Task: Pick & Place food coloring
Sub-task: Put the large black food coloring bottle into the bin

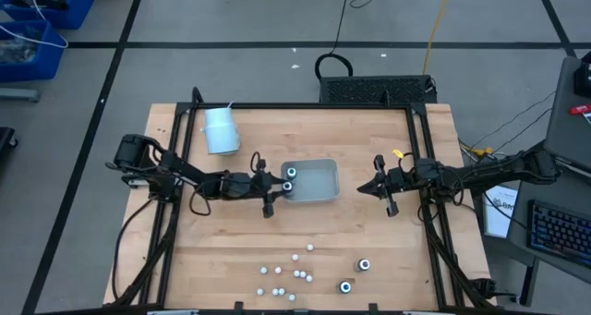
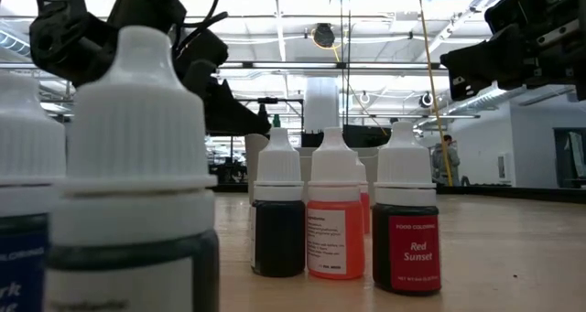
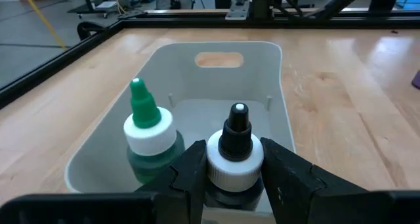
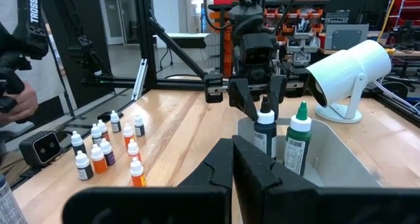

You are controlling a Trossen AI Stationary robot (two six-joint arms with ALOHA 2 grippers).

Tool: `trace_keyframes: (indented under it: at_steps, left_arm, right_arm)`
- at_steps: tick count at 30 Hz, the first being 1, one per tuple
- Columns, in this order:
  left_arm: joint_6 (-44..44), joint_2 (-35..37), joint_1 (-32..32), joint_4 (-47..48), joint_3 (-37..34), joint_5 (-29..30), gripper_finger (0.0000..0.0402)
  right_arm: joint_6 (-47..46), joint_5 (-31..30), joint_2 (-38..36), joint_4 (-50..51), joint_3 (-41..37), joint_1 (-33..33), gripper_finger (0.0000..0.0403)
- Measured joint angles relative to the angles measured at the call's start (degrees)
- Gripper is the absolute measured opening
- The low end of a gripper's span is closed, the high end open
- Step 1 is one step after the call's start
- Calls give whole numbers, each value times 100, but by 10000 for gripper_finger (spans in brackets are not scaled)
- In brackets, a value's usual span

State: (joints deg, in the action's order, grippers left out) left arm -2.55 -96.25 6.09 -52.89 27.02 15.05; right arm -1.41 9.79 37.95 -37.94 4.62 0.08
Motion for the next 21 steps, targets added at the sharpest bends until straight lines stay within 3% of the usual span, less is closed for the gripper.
trace_keyframes:
  at_steps: [21]
  left_arm:
    - [-37, 9, -190, 265, 68, -347, 132]
  right_arm:
    - [35, -226, 0, 3, 0, 2, 0]
